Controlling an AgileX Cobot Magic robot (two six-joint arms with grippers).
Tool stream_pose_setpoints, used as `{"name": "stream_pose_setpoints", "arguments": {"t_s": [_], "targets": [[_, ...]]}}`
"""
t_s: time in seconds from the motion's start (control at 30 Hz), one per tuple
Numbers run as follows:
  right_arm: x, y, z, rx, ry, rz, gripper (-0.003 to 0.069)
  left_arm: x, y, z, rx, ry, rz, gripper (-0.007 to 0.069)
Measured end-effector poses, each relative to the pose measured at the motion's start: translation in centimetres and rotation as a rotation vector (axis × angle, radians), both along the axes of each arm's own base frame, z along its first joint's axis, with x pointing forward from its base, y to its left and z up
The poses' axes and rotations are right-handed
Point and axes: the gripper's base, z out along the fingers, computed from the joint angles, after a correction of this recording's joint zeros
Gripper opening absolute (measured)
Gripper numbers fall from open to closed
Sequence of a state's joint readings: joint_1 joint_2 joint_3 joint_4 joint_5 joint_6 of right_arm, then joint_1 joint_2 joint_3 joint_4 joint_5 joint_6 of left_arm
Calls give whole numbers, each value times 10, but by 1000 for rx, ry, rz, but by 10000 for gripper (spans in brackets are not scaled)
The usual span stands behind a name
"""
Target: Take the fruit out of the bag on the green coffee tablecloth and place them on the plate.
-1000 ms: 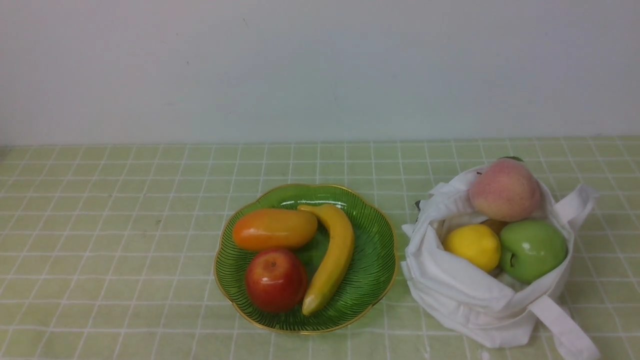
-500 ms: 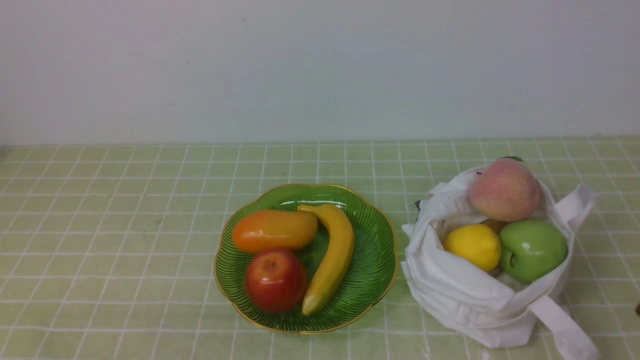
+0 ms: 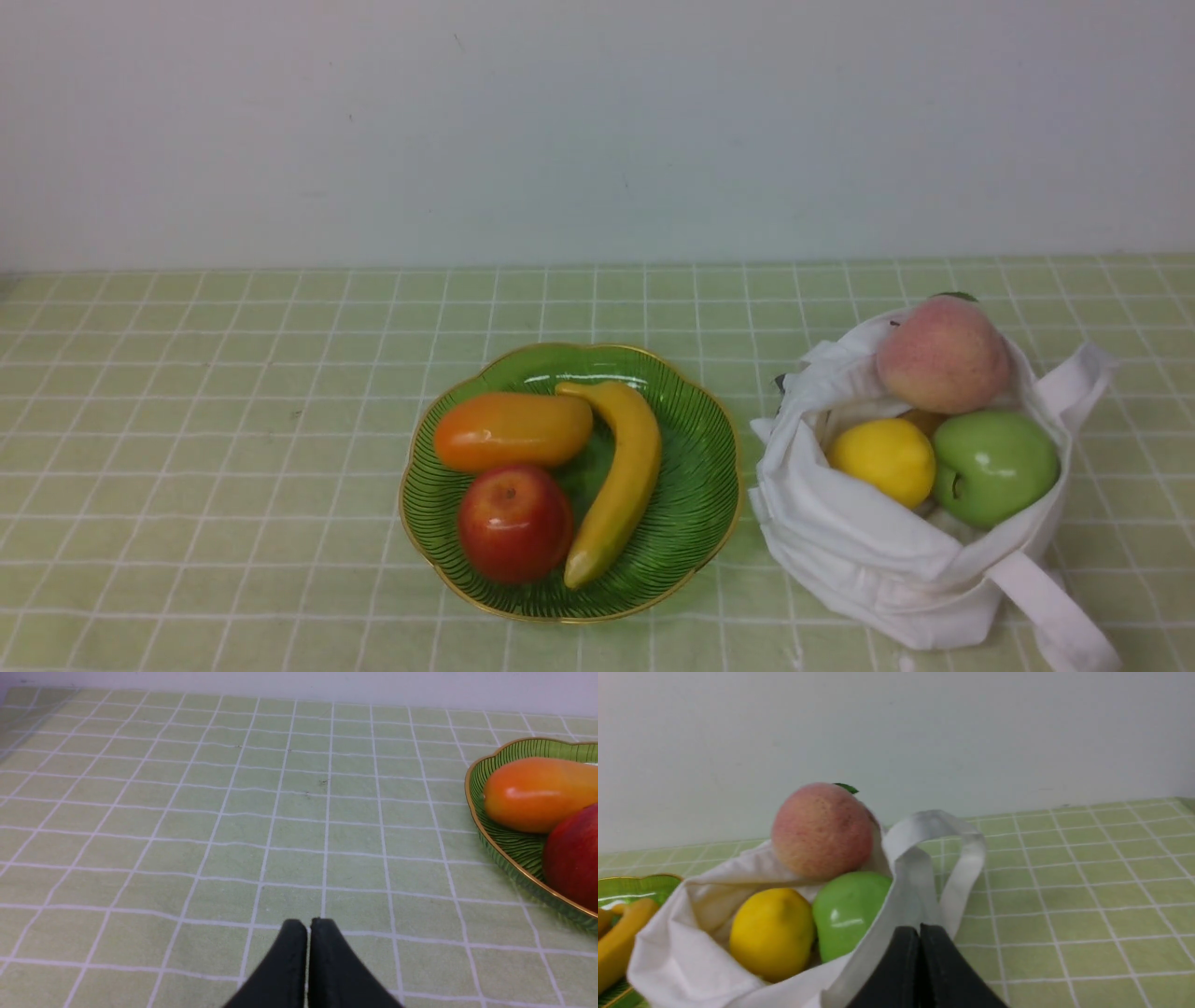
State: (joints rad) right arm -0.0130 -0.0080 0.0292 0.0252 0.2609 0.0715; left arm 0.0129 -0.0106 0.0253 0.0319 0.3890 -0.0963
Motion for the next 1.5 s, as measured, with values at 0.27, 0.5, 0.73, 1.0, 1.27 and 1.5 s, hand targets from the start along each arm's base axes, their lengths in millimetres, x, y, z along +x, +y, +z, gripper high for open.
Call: {"name": "stream_pose_setpoints", "arguments": {"t_s": [0.27,0.5,0.73,1.0,1.27,1.5], "targets": [[-2,-4,-8,-45,100,-55,-15,0,0,0,0,0,0,-8],[-2,-4,-8,-45,102,-55,-15,0,0,0,0,0,0,-8],[-2,-4,-8,-45,102,-55,-15,0,0,0,0,0,0,-8],[-2,-4,-8,-45,102,-55,-15,0,0,0,0,0,0,-8],[-2,-4,-8,-45,102,-55,-15,0,0,0,0,0,0,-8],[-2,-4,-8,-45,102,-55,-15,0,0,0,0,0,0,-8]]}}
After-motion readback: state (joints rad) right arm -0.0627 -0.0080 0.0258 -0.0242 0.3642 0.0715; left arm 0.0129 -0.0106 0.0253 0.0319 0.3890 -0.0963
